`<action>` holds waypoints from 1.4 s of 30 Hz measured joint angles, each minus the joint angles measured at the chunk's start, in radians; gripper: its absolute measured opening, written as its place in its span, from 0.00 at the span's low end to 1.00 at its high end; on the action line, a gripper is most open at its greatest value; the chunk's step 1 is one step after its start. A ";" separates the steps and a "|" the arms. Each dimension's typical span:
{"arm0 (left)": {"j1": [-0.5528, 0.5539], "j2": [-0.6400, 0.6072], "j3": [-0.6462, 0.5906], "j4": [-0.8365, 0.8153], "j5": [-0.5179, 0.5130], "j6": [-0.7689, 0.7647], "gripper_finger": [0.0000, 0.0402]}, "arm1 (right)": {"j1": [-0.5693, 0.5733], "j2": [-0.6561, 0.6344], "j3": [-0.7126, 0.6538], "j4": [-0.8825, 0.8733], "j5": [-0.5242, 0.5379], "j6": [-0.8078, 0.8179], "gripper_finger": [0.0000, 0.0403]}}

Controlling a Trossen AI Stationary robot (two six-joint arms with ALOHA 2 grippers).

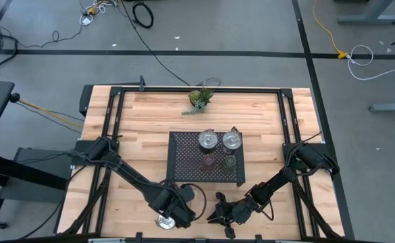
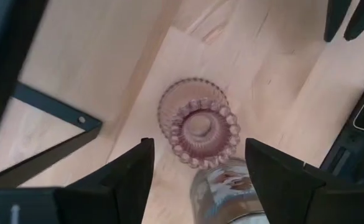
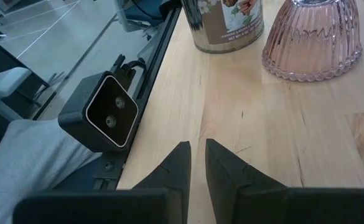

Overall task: Pick & Place candle stick holders
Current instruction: Put the pink glass candle holder on the shelf aligned with the other glass candle holders

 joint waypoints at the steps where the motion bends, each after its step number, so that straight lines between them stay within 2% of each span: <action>1: 0.001 0.000 -0.012 0.010 0.007 -0.003 0.63 | 0.000 0.000 0.000 0.000 0.000 0.000 0.12; 33: 0.019 0.024 -0.068 0.101 -0.046 0.056 0.63 | 0.000 0.000 0.000 0.000 0.000 0.000 0.12; 37: 0.019 0.029 -0.068 0.101 -0.064 0.056 0.58 | 0.000 0.000 0.000 0.000 0.000 0.000 0.12; 42: 0.019 0.031 -0.068 0.103 -0.061 0.055 0.44 | 0.000 0.000 0.000 0.000 0.000 0.000 0.12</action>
